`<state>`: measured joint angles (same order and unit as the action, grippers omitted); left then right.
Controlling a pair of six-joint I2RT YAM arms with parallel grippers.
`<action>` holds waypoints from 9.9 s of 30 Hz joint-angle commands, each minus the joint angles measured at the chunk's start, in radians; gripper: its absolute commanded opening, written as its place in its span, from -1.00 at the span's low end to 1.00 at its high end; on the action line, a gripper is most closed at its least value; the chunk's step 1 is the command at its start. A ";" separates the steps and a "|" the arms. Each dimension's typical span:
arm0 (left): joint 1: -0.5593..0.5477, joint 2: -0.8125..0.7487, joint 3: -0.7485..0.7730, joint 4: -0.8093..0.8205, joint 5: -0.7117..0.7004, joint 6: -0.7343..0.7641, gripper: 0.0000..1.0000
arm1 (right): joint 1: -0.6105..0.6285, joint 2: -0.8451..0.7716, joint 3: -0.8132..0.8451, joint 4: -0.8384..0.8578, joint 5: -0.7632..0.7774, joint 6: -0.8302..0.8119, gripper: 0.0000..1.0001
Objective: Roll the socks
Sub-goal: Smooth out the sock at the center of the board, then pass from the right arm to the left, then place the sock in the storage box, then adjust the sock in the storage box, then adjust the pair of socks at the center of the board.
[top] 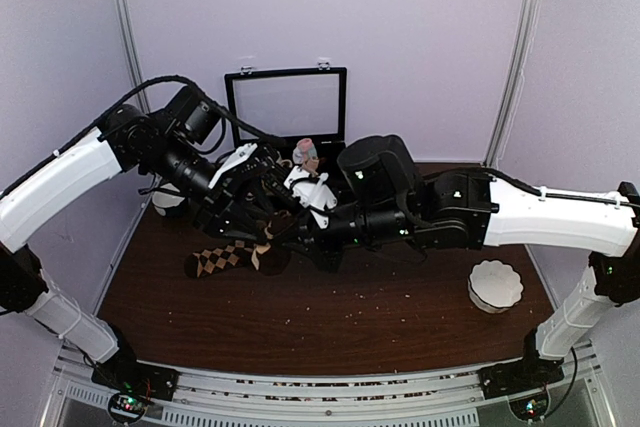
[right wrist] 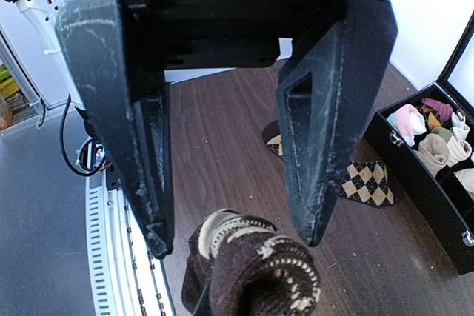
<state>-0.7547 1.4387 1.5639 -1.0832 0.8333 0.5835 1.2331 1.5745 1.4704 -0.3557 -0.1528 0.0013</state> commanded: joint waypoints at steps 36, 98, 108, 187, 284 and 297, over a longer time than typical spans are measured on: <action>0.024 -0.015 0.003 -0.013 0.100 0.021 -0.08 | 0.006 -0.108 -0.132 0.205 -0.008 0.027 -1.00; 0.329 0.933 0.648 0.793 -0.243 -0.303 -1.00 | -0.214 -0.550 -0.602 0.258 0.463 0.196 0.99; 0.331 0.998 0.646 0.783 -0.233 -0.346 -1.00 | -0.244 -0.499 -0.534 0.227 0.419 0.195 0.99; 0.166 1.134 0.852 0.208 -0.748 0.042 -0.55 | -0.322 -0.598 -0.610 0.273 0.304 0.266 0.99; 0.672 0.587 0.150 0.284 -0.377 -0.334 -0.15 | -0.595 1.078 0.878 0.227 -0.392 0.659 0.93; 0.672 0.545 0.139 0.165 -0.345 -0.256 -0.10 | -0.606 0.955 0.779 0.095 -0.314 0.600 0.84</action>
<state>-0.0921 2.0514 1.7199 -0.8455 0.4576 0.2630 0.6216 2.5938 2.2784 -0.1211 -0.4965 0.6044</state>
